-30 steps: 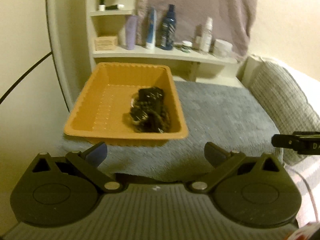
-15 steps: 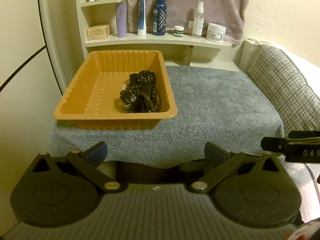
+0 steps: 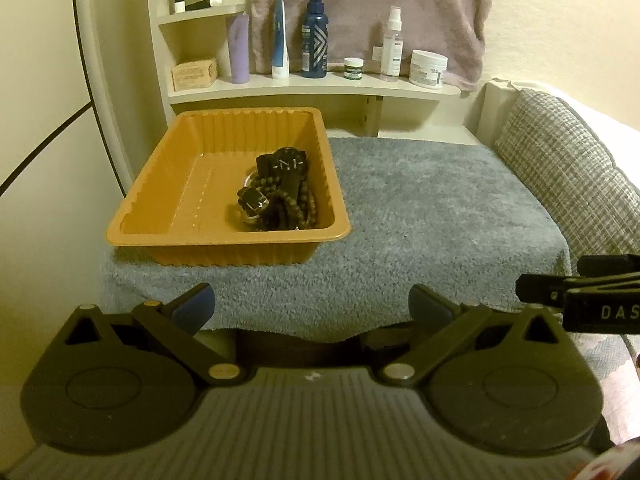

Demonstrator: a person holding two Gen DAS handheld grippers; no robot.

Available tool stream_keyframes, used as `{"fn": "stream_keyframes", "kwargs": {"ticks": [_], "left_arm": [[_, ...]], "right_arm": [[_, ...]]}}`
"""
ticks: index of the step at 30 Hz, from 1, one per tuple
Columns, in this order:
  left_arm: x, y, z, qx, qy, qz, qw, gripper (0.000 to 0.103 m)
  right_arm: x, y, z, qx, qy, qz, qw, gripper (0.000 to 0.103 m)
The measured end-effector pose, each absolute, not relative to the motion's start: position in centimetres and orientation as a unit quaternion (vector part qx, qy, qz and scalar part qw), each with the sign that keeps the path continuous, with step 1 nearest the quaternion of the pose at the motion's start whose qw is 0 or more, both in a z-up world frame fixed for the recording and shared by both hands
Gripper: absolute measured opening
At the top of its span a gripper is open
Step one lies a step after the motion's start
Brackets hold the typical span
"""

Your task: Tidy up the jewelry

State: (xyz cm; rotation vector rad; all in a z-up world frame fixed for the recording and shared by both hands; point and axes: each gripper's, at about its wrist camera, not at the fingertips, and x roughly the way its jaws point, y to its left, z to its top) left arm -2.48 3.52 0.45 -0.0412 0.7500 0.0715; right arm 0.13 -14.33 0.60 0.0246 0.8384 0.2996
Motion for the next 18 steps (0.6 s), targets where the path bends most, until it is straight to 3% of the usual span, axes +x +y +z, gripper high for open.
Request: {"fn": "stream_keyframes", "kwargs": {"ticks": [18], "left_arm": [[-2.64, 3.72, 0.67, -0.026, 0.359, 0.034, 0.933, 0.102]], "right_arm": [[0.06, -14.19, 0.7, 0.012, 0.404, 0.142, 0.904, 0.086]]}}
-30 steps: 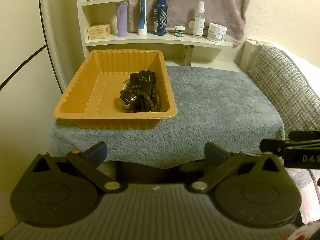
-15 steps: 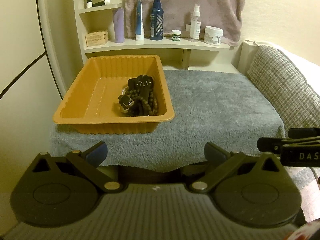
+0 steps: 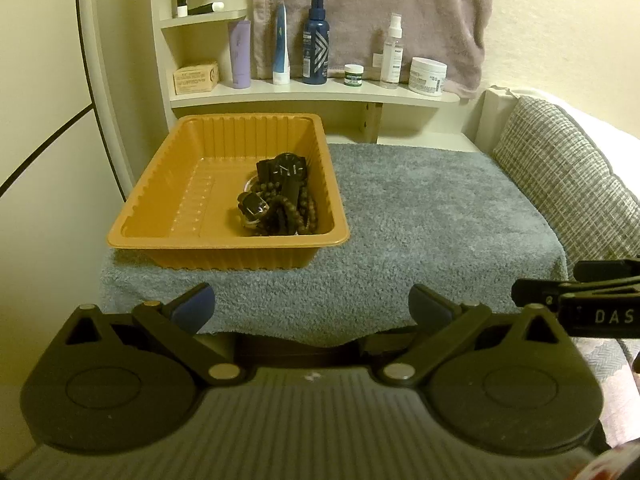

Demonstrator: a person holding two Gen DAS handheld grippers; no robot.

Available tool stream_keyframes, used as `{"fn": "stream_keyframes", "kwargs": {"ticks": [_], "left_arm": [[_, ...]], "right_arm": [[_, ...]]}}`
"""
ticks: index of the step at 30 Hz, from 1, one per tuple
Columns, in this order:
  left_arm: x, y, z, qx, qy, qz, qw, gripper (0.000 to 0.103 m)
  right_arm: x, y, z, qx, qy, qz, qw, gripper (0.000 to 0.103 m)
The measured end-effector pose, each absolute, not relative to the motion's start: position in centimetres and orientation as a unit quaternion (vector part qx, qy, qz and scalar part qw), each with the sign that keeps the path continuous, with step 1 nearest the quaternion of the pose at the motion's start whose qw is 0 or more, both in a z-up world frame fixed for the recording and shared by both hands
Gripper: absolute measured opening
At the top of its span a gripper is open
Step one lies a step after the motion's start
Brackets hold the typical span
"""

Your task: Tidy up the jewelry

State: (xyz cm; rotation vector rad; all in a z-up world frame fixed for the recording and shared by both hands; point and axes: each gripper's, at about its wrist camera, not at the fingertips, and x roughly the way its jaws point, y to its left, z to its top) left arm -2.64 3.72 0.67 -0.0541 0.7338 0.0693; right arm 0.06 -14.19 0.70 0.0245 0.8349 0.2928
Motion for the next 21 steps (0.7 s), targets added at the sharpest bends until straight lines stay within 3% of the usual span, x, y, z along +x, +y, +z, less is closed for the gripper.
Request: {"fn": "stream_keyframes", "kwargs": {"ticks": [21], "left_arm": [[-2.62, 3.61, 0.67, -0.026, 0.357, 0.032, 0.933, 0.102]], "right_arm": [[0.03, -13.88, 0.87, 0.011, 0.403, 0.143, 0.904, 0.086]]}}
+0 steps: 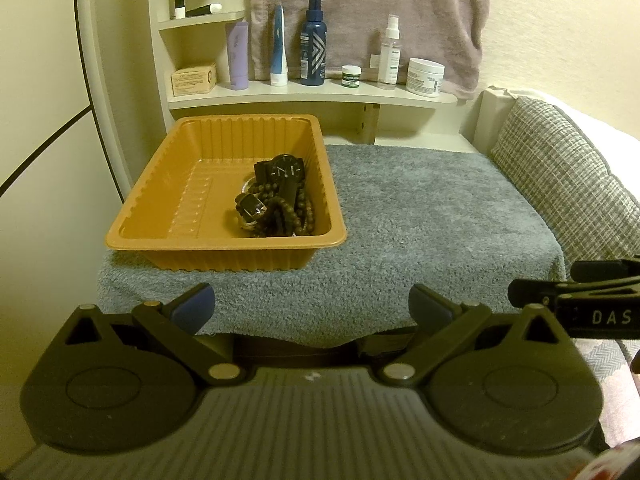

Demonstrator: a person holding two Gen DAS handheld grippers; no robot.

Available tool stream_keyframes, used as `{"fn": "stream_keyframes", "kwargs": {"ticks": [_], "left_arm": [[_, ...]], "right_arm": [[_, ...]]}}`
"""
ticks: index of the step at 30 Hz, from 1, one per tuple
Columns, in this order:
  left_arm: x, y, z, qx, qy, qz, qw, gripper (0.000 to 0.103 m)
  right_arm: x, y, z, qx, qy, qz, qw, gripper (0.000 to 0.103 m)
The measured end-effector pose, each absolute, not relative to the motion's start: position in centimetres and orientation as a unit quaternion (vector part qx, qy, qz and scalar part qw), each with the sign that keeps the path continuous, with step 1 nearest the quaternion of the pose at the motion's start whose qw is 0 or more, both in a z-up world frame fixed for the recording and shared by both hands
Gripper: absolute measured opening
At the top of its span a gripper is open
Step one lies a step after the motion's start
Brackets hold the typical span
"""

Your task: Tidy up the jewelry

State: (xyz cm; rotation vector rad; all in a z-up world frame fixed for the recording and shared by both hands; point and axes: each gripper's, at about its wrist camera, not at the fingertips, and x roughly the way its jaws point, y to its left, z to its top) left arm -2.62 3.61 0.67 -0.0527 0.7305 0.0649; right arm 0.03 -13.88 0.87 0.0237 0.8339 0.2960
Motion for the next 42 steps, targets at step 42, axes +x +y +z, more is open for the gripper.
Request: {"fn": "stream_keyframes", "kwargs": {"ticks": [42], "left_arm": [[-2.44, 3.52, 1.01, -0.024, 0.356, 0.03, 0.934, 0.102]], "right_arm": [[0.02, -13.86, 0.86, 0.012, 0.403, 0.144, 0.904, 0.086]]}}
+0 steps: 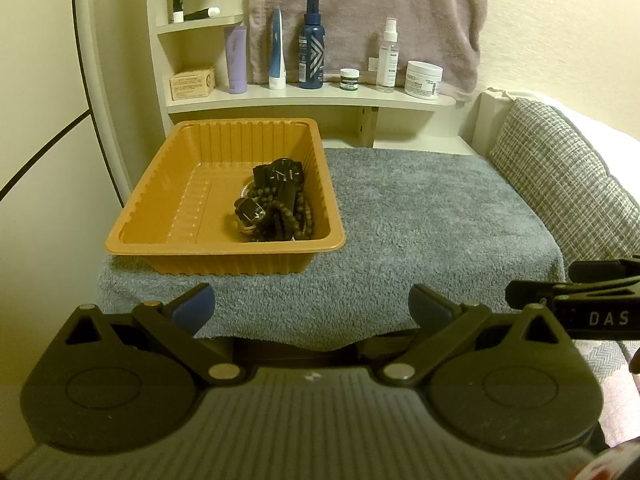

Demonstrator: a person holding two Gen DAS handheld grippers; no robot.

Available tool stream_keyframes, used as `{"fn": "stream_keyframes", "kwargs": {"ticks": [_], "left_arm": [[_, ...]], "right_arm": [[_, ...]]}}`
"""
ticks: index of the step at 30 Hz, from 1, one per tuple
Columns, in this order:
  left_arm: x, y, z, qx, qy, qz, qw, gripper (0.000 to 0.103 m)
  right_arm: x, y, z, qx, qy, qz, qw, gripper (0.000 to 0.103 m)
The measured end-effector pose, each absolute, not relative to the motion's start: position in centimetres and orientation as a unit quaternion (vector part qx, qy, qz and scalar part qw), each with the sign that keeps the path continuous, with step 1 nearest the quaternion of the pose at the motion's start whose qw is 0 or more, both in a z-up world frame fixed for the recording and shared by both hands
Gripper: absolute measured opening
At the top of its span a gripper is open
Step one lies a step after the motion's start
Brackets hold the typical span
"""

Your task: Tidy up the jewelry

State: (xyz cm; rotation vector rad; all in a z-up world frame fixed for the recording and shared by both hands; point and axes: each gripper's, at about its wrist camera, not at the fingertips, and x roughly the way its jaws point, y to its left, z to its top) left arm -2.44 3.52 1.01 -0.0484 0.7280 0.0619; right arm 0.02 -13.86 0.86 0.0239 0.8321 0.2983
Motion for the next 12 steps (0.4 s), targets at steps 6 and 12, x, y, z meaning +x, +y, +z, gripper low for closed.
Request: {"fn": "stream_keyframes", "kwargs": {"ticks": [6, 12], "left_arm": [[-2.4, 3.51, 0.99, -0.025, 0.357, 0.03, 0.933, 0.102], [-2.52, 3.77, 0.87, -0.032, 0.355, 0.031, 0.934, 0.102]], "right_arm": [[-0.01, -13.84, 0.85, 0.012, 0.402, 0.144, 0.904, 0.086], [0.0, -13.78, 0.87, 0.012, 0.402, 0.145, 0.904, 0.086]]}}
